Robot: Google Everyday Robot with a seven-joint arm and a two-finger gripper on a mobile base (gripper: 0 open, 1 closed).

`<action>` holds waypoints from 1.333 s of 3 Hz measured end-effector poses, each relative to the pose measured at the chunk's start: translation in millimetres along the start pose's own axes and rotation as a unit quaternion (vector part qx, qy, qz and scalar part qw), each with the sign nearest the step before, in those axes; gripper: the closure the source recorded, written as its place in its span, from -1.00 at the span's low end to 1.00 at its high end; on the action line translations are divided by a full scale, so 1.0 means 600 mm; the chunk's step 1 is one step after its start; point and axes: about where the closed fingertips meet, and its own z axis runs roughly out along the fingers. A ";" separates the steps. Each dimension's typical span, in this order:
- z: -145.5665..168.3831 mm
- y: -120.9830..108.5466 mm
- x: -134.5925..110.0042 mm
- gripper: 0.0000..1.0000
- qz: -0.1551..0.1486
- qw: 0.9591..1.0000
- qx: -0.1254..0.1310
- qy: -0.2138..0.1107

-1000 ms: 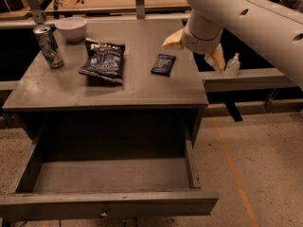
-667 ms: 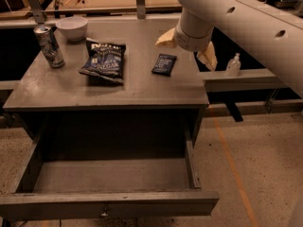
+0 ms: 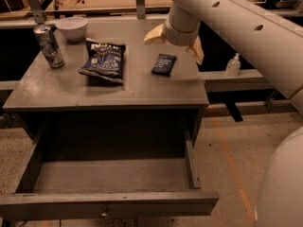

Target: Place rxbar blueberry into top drawer

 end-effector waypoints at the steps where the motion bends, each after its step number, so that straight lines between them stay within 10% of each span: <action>1: 0.035 -0.036 -0.015 -1.00 -0.036 0.999 0.007 -0.027; 2: 0.063 -0.047 -0.026 -1.00 -0.047 0.998 0.007 -0.048; 4: 0.110 -0.051 -0.037 -0.16 -0.048 0.996 -0.004 -0.075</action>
Offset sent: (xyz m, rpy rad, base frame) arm 0.0164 0.0461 -0.0456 -0.0073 0.1111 0.1448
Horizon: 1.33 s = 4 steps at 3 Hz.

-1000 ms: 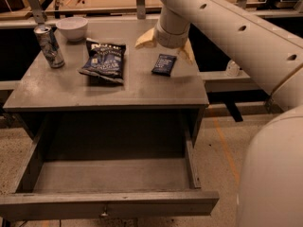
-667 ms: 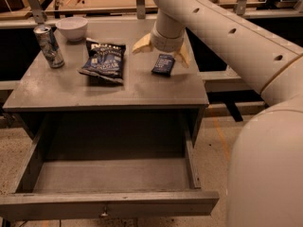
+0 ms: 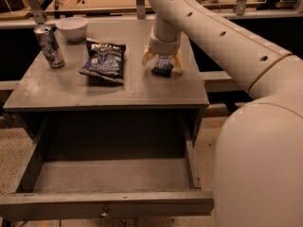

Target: Place rxbar blueberry into top drawer

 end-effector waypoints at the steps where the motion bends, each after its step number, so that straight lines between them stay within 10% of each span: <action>1: -0.005 -0.001 0.002 0.27 0.000 1.000 0.000 -0.001; 2: -0.012 -0.003 0.004 0.77 0.000 1.000 0.000 -0.001; 4: -0.032 -0.003 -0.020 1.00 -0.017 1.000 0.011 -0.022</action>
Offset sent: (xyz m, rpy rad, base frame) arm -0.0017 -0.0007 -0.0028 0.0112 0.0526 0.0269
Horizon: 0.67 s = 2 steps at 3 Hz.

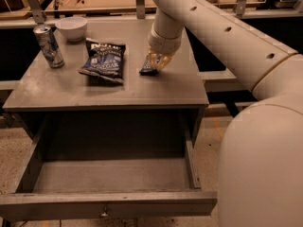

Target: Place rxbar blueberry into top drawer

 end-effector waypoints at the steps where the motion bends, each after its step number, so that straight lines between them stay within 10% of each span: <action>1: -0.046 0.000 -0.053 1.00 -0.019 0.999 0.025 -0.043; 2: -0.096 0.000 -0.102 0.63 -0.028 0.991 0.069 -0.112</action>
Offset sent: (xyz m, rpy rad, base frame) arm -0.1355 -0.0022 0.0903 0.2950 0.3674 0.2289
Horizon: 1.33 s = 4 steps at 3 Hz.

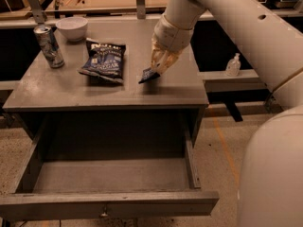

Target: Place rxbar blueberry into top drawer

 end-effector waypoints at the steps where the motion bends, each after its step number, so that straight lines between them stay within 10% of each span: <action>1: -0.028 -0.023 -0.012 0.17 -0.011 0.997 0.060 -0.040; 4: -0.024 -0.054 0.013 -1.00 -0.011 0.996 0.090 -0.018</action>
Offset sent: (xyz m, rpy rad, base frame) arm -0.0082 0.0070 0.0175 0.1067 0.0549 0.0517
